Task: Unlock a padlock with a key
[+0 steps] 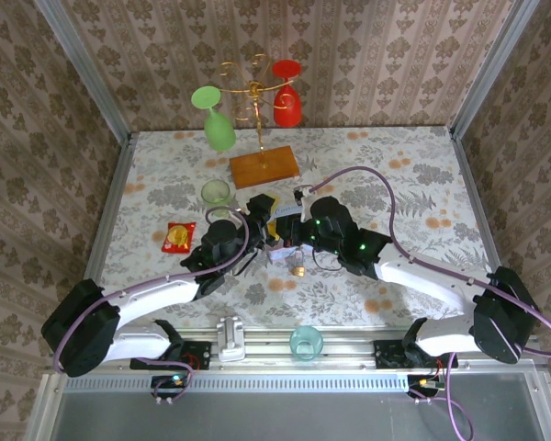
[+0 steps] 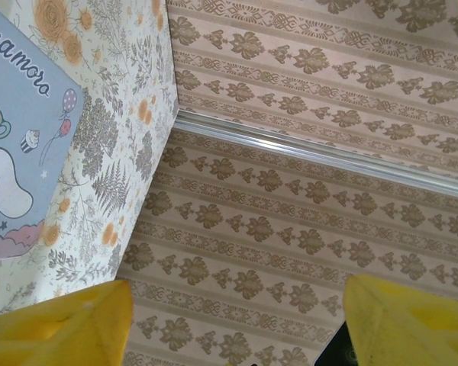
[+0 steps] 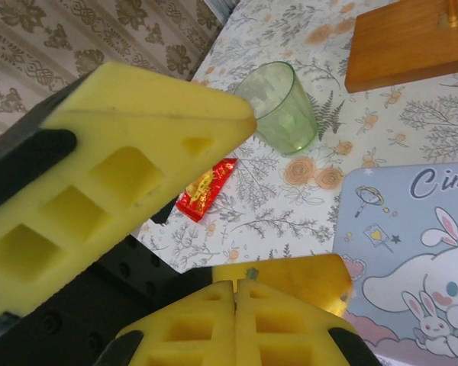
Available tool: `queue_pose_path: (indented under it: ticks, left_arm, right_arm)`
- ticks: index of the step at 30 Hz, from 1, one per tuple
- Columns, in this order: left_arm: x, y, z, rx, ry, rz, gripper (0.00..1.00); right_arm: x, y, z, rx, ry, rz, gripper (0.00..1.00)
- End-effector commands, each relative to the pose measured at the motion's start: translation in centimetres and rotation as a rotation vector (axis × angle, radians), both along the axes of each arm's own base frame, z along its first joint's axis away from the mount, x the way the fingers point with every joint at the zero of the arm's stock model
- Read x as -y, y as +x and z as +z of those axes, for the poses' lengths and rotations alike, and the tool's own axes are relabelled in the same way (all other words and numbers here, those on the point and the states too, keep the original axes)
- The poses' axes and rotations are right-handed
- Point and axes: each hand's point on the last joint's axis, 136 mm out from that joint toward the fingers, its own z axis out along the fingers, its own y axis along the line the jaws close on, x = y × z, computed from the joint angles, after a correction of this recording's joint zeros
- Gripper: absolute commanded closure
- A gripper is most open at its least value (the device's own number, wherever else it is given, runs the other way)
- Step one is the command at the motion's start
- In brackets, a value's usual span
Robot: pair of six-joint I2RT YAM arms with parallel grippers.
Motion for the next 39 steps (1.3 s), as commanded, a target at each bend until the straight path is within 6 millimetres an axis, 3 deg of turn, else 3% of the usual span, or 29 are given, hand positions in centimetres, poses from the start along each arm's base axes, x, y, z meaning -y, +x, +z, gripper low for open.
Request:
queue_pose_path:
  ticks: [1,3,12,27,29,32,33,36,39]
  left_arm:
    - [-0.5,0.0,0.6,0.033,-0.002,0.004,0.34]
    - [-0.4,-0.1,0.5,0.037,0.006,-0.004,0.44]
    - [-0.4,0.2,-0.1,0.036,0.026,-0.014,0.71]
    - [-0.6,0.1,-1.0,0.028,0.071,-0.034,0.91]
    - [-0.6,0.2,-1.0,0.037,0.079,-0.033,1.00]
    - [-0.8,0.3,-0.5,0.084,0.122,-0.040,1.00]
    - [-0.8,0.4,-0.1,0.119,0.164,-0.051,1.00]
    - [-1.2,0.6,1.3,0.256,0.318,-0.083,1.00]
    - [-0.9,0.4,2.8,0.425,0.508,-0.168,1.00]
  right_arm:
    - [0.7,-0.2,0.3,0.017,-0.010,-0.021,1.00]
    - [0.8,-0.2,0.0,0.013,-0.015,-0.026,1.00]
    - [1.0,-0.2,0.1,0.013,0.004,-0.039,1.00]
    - [0.9,-0.1,0.2,0.010,0.003,-0.039,1.00]
    - [0.9,-0.1,0.1,0.011,0.003,-0.038,1.00]
    - [1.1,-0.2,0.0,0.010,-0.001,-0.042,0.99]
    - [1.3,-0.3,0.0,0.013,-0.006,-0.046,0.91]
    - [2.6,-0.6,0.8,0.043,0.007,-0.026,0.50]
    - [4.1,-1.3,2.4,0.064,0.077,0.049,0.33]
